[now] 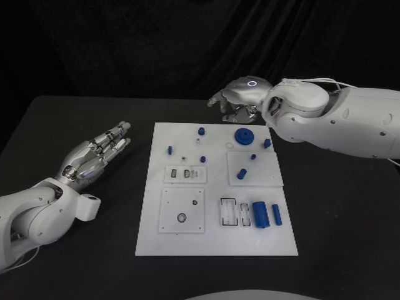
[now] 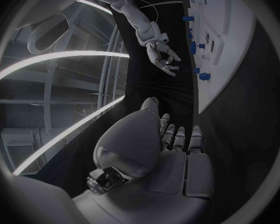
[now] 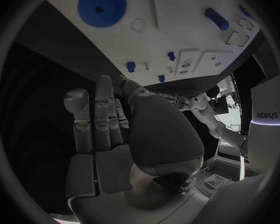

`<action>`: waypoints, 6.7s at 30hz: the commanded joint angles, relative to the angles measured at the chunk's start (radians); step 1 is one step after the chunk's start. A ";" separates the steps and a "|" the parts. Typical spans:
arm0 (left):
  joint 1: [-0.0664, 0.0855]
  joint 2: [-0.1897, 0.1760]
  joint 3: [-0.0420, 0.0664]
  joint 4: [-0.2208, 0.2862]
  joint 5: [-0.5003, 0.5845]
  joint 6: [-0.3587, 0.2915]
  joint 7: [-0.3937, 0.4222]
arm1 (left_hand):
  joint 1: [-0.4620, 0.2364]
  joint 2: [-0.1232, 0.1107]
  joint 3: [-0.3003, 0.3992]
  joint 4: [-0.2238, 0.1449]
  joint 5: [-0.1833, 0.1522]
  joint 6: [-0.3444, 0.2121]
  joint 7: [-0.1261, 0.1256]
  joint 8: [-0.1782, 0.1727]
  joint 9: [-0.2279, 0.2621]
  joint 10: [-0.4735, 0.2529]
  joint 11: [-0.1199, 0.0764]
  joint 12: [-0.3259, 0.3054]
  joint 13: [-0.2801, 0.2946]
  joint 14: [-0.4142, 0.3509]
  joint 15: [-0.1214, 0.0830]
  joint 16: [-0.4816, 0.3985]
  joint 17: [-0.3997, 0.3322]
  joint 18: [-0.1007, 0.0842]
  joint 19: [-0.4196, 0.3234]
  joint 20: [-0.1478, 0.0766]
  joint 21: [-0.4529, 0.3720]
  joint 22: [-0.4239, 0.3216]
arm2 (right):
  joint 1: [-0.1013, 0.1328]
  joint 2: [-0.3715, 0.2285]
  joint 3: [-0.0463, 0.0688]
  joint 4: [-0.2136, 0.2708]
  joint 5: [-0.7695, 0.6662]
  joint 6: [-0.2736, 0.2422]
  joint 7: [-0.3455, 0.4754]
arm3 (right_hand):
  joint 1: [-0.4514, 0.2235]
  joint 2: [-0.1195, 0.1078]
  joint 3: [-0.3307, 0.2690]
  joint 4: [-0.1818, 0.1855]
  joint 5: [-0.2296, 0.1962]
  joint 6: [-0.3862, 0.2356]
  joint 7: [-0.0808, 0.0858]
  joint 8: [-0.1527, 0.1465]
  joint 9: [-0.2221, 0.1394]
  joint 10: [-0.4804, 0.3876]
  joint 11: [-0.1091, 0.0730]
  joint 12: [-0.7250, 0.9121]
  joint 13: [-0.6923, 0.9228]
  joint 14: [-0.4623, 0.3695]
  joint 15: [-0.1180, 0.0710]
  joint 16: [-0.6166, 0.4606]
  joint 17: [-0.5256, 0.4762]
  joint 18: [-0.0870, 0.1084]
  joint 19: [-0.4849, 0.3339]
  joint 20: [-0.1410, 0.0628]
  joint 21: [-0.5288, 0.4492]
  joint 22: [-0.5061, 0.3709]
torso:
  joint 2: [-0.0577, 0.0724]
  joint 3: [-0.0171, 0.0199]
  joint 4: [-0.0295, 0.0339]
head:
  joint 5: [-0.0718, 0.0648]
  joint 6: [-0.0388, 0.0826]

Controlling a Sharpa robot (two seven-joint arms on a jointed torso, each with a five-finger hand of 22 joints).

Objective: Assemble the parts on the task board

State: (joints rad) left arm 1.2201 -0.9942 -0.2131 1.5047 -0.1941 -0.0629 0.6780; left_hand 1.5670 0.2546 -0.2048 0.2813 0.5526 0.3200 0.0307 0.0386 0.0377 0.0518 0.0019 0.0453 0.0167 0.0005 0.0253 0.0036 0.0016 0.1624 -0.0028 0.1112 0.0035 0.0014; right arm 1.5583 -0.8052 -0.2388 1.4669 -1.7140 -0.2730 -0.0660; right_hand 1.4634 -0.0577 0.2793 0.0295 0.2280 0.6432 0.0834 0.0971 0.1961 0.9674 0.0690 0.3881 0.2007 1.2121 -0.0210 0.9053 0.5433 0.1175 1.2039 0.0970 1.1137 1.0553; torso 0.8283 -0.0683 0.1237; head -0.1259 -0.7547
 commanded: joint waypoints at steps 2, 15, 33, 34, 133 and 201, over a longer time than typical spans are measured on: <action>0.002 0.000 0.001 0.004 -0.001 0.002 0.191 | 0.013 -0.001 0.009 0.000 0.005 0.004 0.005 0.002 0.001 0.000 0.009 -0.005 -0.001 0.000 0.006 -0.004 -0.002 -0.018 0.003 0.007 -0.003 -0.001 | 0.002 -0.043 -0.004 0.027 0.005 -0.007 -0.042 | -0.043 0.009 -0.038 0.035 -0.038 0.070 0.017 0.013 0.005 -0.039 -0.032 0.322 0.251 0.012 -0.017 -0.031 -0.012 0.013 -0.005 -0.039 -0.038 -0.019 | 0.001 -0.0006 0.0008 | -0.001 -0.002; 0.002 0.002 0.001 0.002 -0.001 0.005 0.192 | 0.016 0.000 0.013 0.000 0.006 0.003 0.005 0.001 0.001 -0.001 0.010 -0.005 -0.001 0.000 0.006 -0.004 -0.002 -0.019 0.003 0.009 -0.003 -0.001 | -0.045 -0.167 -0.009 0.062 0.057 -0.011 -0.101 | -0.224 0.020 -0.144 0.204 -0.087 0.159 0.011 0.006 0.044 0.603 -0.063 1.183 1.370 0.352 -0.034 0.654 1.008 -0.064 0.244 -0.041 0.287 0.345 | 0.002 0.0015 0.0043 | -0.004 0.009; 0.002 0.001 0.001 0.000 -0.001 0.006 0.192 | 0.019 -0.006 0.025 0.002 0.006 -0.063 -0.036 -0.008 -0.006 0.000 0.015 -0.007 -0.001 0.000 0.011 -0.004 -0.002 -0.025 0.003 0.010 -0.003 -0.001 | -0.075 -0.187 -0.010 0.061 0.060 -0.007 -0.113 | -0.221 0.015 -0.158 0.207 -0.110 0.126 0.010 -0.027 0.020 0.603 -0.066 1.183 1.370 0.356 -0.037 0.661 1.020 -0.070 0.259 -0.044 0.313 0.375 | 0.000 0.0007 0.0037 | -0.009 0.013; 0.002 0.001 0.001 0.000 -0.001 0.006 0.192 | 0.019 -0.006 0.025 0.002 0.006 -0.063 -0.036 -0.008 -0.006 0.000 0.015 -0.007 -0.001 0.000 0.011 -0.004 -0.002 -0.025 0.003 0.010 -0.003 -0.001 | -0.076 -0.187 -0.010 0.062 0.060 -0.006 -0.113 | -0.221 0.015 -0.158 0.207 -0.110 0.126 0.010 -0.027 0.020 0.603 -0.066 1.183 1.370 0.356 -0.037 0.661 1.020 -0.070 0.259 -0.044 0.313 0.375 | 0.000 0.0005 0.0038 | -0.010 0.012; 0.002 0.006 0.001 -0.022 -0.001 0.036 0.165 | 0.026 -0.013 0.055 -0.006 0.010 -0.054 0.003 -0.005 -0.004 0.002 0.030 -0.008 -0.001 0.000 0.020 -0.004 -0.002 -0.009 0.003 0.028 -0.003 -0.001 | -0.074 -0.116 -0.008 0.099 0.046 -0.037 -0.103 | -0.173 0.011 -0.084 0.128 0.212 0.336 -0.033 0.078 0.128 0.603 -0.104 1.183 1.370 0.357 -0.070 0.661 1.023 -0.074 0.273 -0.075 0.316 0.404 | 0.000 -0.0005 0.0024 | -0.009 -0.020; 0.002 0.027 0.001 -0.039 -0.001 0.055 0.153 | 0.021 -0.022 0.075 -0.008 0.010 -0.053 0.011 -0.005 -0.004 0.003 0.036 -0.010 -0.001 0.000 0.022 -0.004 -0.002 -0.002 0.003 0.033 -0.003 -0.001 | -0.083 0.076 -0.008 -0.001 0.046 0.005 -0.066 | -0.191 -0.008 -0.041 0.100 0.126 0.102 -0.001 -0.030 0.057 0.603 -0.075 1.183 1.370 0.341 -0.046 0.614 0.976 -0.056 0.235 -0.052 0.239 0.365 | 0.000 -0.0001 0.0034 | -0.014 -0.030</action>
State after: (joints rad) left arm 1.2201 -0.9667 -0.2132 1.4633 -0.1945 -0.0188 0.6783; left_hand 1.5880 0.2413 -0.1372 0.2744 0.5601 0.2666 0.0376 0.0320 0.0323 0.0536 0.0326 0.0416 0.0168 0.0005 0.0393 0.0036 0.0009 0.1464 0.0006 0.1361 0.0035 0.0013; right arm 1.4774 -0.7211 -0.2472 1.4593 -1.6608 -0.2313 -0.1350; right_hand 1.2784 -0.0579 0.2361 0.1310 0.3582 0.7515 0.0833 0.0648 0.2540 1.4665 -0.0123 1.5681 1.3078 1.4669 -0.0748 1.5205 1.3075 0.0544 1.4454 0.0430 1.3580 1.3077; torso 0.8289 -0.0682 0.1270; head -0.1426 -0.7865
